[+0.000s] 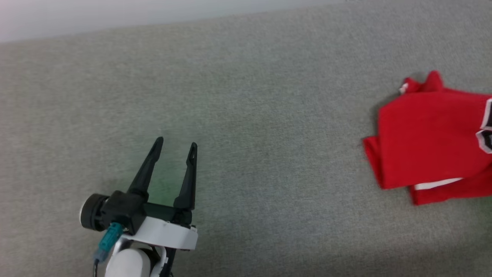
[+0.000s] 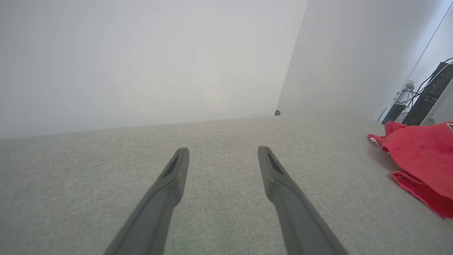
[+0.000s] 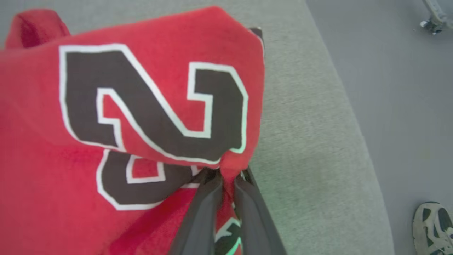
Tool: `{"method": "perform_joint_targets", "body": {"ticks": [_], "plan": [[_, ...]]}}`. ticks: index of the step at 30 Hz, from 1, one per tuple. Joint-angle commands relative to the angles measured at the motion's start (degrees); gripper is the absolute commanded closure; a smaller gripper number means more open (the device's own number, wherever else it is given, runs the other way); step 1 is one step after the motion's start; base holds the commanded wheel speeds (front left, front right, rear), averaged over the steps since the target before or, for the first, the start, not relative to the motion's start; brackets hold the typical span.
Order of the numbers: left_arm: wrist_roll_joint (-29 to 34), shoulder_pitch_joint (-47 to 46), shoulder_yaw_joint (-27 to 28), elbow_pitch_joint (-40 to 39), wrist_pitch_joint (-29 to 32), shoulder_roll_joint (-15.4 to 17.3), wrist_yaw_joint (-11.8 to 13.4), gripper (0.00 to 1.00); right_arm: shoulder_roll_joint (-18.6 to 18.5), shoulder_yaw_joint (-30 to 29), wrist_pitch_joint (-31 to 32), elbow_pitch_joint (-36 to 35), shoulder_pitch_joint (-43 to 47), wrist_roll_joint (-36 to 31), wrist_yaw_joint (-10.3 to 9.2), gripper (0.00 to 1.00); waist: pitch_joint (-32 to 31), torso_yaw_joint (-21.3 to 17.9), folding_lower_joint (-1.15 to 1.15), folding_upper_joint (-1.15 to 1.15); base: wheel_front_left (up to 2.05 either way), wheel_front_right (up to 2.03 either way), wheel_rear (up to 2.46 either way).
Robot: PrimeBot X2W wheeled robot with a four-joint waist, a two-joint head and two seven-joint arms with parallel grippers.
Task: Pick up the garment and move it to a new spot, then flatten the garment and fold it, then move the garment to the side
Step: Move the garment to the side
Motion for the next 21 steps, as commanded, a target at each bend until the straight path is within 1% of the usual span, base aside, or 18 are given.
{"method": "perform_joint_targets", "body": {"ticks": [1, 4, 8, 15, 21], "plan": [[0.43, -0.57, 0.02, -0.18, -0.23, 0.29, -0.13, 0.00, -0.46, -0.77, -0.68, 0.24, -1.31, -0.54, -0.12, 1.00, 1.35, -1.28, 0.00, 0.00, 0.00, 0.00, 0.00], [0.57, -0.89, -0.12, -0.42, -0.22, 0.94, -0.22, 0.00, -0.72, -3.32, -3.49, 2.55, -3.52, -1.67, -0.11, 1.00, 2.29, -1.62, 0.00, 0.00, 0.00, 0.00, 0.00], [0.87, -1.14, -0.41, -1.38, 0.43, 1.81, -0.27, 0.00, 0.54, -5.69, -6.35, 5.72, -7.65, -4.22, -0.11, 1.00, 3.81, -1.51, 0.00, 0.00, 0.00, 0.00, 0.00], [1.12, -0.66, -0.27, -4.23, 2.03, 3.14, 0.29, 0.00, 2.27, -4.86, -8.32, 12.54, -12.95, -10.43, -0.11, 1.00, 5.65, -0.45, 0.00, 0.00, 0.00, 0.00, 0.00], [1.01, 0.63, -0.05, -6.63, 3.13, 3.84, 0.86, 0.00, 4.41, -3.79, -10.16, 17.95, -14.64, -12.62, -0.11, 1.00, 6.00, -0.22, 0.00, 0.00, 0.00, 0.00, 0.00]]}}
